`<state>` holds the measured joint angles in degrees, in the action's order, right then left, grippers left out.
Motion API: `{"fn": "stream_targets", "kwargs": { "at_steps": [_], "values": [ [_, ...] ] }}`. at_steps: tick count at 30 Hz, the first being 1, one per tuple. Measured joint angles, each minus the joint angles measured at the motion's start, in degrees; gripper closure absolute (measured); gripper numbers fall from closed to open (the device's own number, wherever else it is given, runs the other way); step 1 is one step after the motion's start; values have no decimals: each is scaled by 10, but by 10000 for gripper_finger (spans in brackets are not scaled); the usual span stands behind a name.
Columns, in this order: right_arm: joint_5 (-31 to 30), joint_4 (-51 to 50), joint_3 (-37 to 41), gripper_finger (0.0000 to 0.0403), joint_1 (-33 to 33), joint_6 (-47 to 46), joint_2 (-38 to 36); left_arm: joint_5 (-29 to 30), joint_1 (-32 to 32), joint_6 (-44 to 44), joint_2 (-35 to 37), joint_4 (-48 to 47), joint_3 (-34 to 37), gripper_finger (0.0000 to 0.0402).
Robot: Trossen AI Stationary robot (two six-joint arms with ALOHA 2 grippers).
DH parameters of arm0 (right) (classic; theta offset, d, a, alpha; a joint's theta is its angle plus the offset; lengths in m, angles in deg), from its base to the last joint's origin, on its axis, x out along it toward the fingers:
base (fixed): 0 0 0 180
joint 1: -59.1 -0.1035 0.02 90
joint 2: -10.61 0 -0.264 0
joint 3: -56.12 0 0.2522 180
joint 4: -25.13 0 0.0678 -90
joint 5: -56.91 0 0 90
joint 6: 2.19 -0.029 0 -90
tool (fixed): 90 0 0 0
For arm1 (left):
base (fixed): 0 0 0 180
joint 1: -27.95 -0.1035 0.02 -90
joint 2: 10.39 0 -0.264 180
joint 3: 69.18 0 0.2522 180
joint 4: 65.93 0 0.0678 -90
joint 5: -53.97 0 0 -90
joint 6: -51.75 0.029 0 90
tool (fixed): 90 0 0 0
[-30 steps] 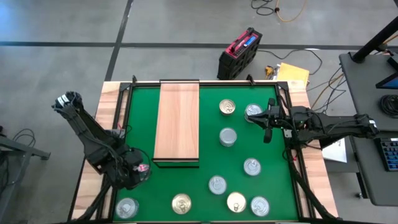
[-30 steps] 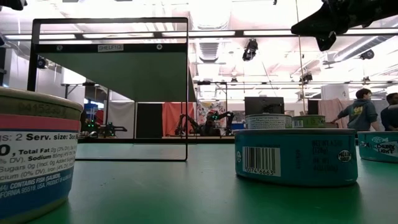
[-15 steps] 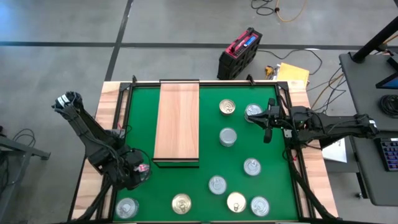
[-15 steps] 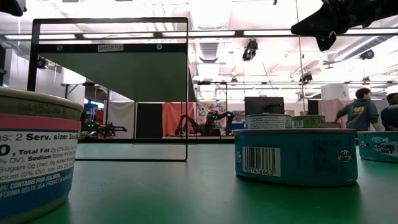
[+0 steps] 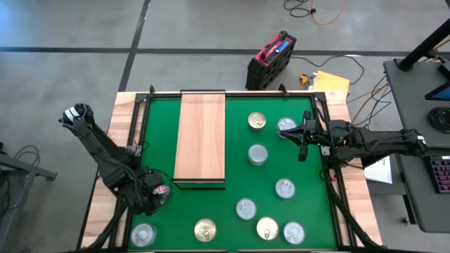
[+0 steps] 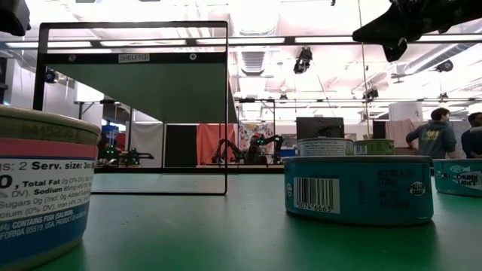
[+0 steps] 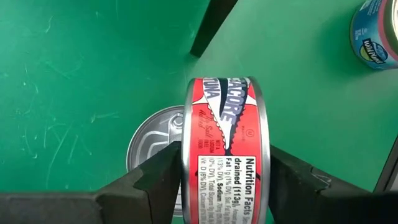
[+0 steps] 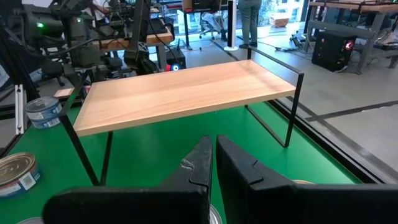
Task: Stack canned seafood by type on shelf
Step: Put the red tuna can on the shelf
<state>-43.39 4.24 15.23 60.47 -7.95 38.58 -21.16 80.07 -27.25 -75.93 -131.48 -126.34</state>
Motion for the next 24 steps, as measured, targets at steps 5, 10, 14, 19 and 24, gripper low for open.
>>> {"fn": "stream_targets", "kwargs": {
  "at_steps": [5, 10, 14, 19, 24],
  "values": [
    [0, 0, 0, 390, 0, -2, 0, 0, 0, 0, 0, 1, 0, 237],
    [0, 0, 0, 390, 0, -1, 0, 0, 0, 0, 0, 1, 0, 261],
    [0, 0, 0, 390, 0, -1, 0, -9, 0, 3, 0, 2, 0, 281],
    [0, 0, 0, 390, 0, -1, 0, -9, 0, 3, 0, 2, 0, 282],
    [0, 0, 0, 390, 0, -1, 0, -11, 0, 13, 0, -12, -20, 282]
  ]
}}
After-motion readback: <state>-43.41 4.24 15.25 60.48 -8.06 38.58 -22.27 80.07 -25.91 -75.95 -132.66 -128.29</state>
